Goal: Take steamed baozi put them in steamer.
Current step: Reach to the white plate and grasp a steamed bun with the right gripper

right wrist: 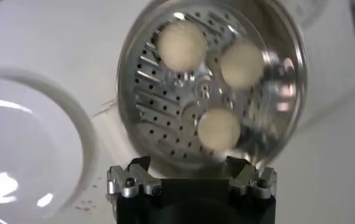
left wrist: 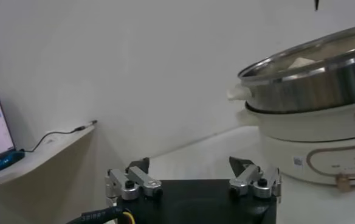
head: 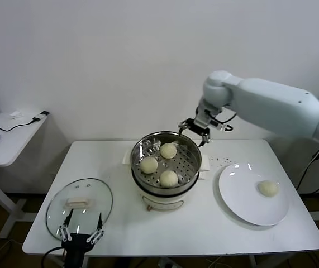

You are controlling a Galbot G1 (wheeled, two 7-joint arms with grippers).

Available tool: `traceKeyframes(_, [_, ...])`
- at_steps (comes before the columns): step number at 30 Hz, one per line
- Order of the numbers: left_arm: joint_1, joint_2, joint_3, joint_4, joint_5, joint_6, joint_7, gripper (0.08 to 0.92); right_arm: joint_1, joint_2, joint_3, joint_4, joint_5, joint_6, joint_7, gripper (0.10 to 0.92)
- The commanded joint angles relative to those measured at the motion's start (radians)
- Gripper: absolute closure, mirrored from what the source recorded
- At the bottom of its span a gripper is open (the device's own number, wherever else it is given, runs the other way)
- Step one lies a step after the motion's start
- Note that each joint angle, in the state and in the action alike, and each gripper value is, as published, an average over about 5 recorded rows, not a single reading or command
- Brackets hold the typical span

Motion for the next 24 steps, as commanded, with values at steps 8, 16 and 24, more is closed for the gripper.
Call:
traceKeyframes(8, [-0.005,-0.006,0.001,0.0,-0.01,-0.003,0.002,0.177,-0.479,-0.458,0.392,-0.071,-0.017,-0.36,-0.079,0.203])
traceKeyframes(16, [-0.009,-0.006,0.001,0.004,-0.004,0.004,0.002,0.177,-0.696,-0.416,0.617,-0.243,-0.211,-0.252,-0.155,0.203])
traceKeyframes(24, [-0.006,-0.011,-0.002,0.008,0.0,0.003,0.001,0.177,-0.738,-0.343,0.666,-0.341,-0.29,-0.206,-0.163,0.203])
